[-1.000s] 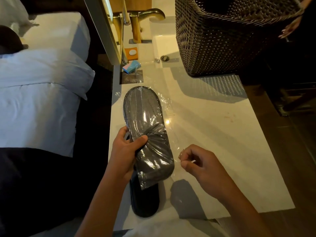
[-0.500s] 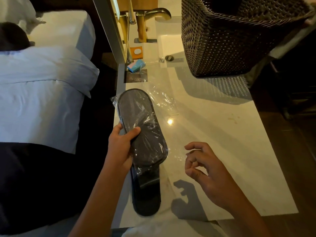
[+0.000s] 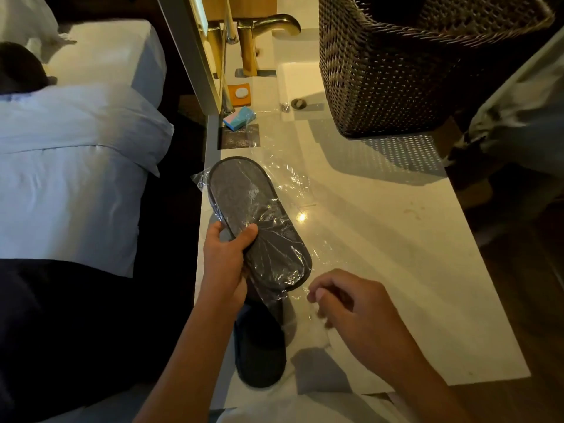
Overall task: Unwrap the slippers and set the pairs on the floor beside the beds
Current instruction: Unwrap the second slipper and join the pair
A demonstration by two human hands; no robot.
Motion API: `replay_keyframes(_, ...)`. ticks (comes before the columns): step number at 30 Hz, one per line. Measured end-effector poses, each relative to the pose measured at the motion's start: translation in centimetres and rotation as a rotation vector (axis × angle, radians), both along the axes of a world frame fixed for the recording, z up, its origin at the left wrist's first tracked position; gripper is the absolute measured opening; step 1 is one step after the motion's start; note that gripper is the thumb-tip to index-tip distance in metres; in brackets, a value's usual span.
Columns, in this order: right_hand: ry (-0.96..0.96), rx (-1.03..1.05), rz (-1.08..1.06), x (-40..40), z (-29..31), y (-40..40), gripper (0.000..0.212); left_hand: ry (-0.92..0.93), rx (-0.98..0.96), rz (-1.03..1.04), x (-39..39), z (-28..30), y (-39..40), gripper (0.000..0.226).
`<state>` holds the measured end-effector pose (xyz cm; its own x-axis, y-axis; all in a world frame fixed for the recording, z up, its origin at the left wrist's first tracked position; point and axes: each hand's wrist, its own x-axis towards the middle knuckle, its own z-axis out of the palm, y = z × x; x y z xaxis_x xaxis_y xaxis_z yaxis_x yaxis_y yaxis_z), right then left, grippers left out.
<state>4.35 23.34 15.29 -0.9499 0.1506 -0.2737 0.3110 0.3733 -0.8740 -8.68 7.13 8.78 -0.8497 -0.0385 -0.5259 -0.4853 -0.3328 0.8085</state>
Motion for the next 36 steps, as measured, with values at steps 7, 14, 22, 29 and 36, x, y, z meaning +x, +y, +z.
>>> replay_keyframes(7,-0.183,-0.417,-0.256,-0.6,-1.7,-0.1,0.021,0.028,-0.019,-0.018,0.1,-0.5,1.0,0.044)
replay_keyframes(14,-0.225,-0.639,-0.406,-1.1,-2.1,-0.8,0.026,0.071,-0.039,-0.056,0.6,-1.3,2.0,0.049)
replay_keyframes(22,-0.191,-0.564,-0.38,-0.9,-2.9,-1.4,0.009,0.034,0.021,-0.066,0.4,-1.7,2.9,0.042)
replay_keyframes(29,-0.17,-0.555,-0.367,0.1,-3.2,-0.6,0.012,0.029,-0.029,-0.051,-1.9,-1.0,3.7,0.04)
replay_keyframes(36,-0.186,-0.586,-0.349,1.7,-4.0,0.2,0.009,0.049,-0.038,-0.005,-4.7,-0.5,3.9,0.028)
